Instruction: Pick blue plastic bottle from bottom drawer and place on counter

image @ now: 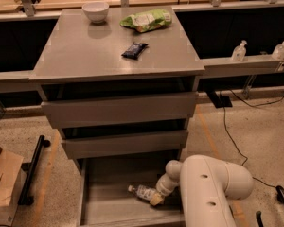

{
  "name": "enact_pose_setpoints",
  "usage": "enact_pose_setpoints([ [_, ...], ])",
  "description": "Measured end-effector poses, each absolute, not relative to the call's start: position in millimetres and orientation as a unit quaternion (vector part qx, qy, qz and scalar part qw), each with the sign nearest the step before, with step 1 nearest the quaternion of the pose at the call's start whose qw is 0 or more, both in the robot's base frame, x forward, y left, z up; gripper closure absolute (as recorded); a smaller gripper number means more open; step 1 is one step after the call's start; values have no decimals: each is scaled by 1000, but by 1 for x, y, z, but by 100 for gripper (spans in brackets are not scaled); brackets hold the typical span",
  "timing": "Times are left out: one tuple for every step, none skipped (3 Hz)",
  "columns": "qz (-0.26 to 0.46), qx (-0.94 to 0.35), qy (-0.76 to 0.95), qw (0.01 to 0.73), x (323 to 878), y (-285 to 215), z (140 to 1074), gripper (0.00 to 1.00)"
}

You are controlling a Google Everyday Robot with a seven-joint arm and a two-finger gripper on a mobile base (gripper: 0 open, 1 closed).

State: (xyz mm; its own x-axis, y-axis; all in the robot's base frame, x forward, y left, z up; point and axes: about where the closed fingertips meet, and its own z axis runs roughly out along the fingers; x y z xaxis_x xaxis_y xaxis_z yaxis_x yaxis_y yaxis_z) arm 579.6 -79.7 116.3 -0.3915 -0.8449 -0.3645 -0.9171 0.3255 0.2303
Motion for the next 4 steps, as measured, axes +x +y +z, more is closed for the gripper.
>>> enact_pose_setpoints([
  [206, -551, 800, 116, 573, -72, 153, 100],
  [220, -558, 793, 110, 562, -72, 196, 100],
  [262, -558, 784, 74, 531, -82, 232, 100],
  [296, -553, 778, 29, 493, -98, 260, 100],
])
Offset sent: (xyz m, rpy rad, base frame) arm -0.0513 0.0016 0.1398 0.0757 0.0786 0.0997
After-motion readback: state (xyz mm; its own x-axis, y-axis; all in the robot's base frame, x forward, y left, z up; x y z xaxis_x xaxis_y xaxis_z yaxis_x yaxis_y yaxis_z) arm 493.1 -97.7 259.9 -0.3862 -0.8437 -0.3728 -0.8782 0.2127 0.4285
